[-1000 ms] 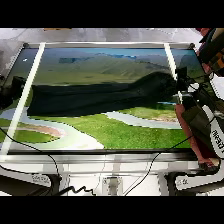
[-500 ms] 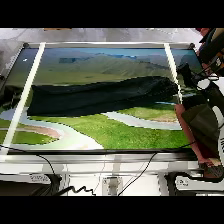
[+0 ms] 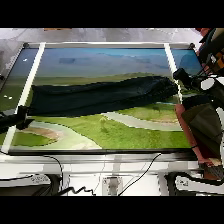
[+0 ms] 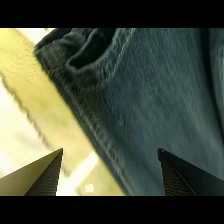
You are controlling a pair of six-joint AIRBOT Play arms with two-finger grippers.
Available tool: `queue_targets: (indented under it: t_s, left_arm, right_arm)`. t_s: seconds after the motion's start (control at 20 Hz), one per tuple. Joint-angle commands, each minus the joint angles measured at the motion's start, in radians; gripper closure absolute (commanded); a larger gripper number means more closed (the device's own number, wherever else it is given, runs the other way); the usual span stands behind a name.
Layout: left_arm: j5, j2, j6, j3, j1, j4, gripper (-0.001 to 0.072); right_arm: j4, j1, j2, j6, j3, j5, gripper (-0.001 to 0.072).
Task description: Fold the clothes and pants, and hang the long-sleeved shirts on hangers.
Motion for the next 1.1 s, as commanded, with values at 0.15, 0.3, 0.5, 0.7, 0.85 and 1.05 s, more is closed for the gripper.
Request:
queue_targets:
  t_s: [0.15, 0.3, 0.5, 0.7, 0.85, 1.05]
  left_arm:
    - [0.485, -0.033, 0.004, -0.029, -0.196, -0.058, 0.001]
    - [0.607, -0.082, 0.004, 0.014, -0.278, -0.057, 0.0092]
    - [0.621, -0.093, 0.005, 0.15, -0.314, -0.046, 0.0681]
    - [0.403, 0.012, 0.065, 0.352, -0.337, 0.214, 0.0681]
    - [0.203, 0.146, 0.118, 0.43, -0.342, 0.268, 0.068]
    - [0.084, 0.347, 0.147, 0.432, -0.35, 0.257, 0.068]
  right_arm:
    - [0.003, 0.017, 0.001, -0.023, 0.001, 0.035, 0.0034]
    - [0.003, 0.077, 0.001, -0.103, 0.001, 0.034, 0.0079]
    - [0.003, 0.188, -0.002, -0.105, 0.001, -0.092, 0.0681]
    - [0.035, 0.341, -0.042, -0.039, 0.007, -0.25, 0.0684]
    - [0.044, 0.487, -0.126, 0.024, 0.073, -0.235, 0.0685]
    - [0.044, 0.7, -0.299, 0.038, 0.284, -0.145, 0.0685]
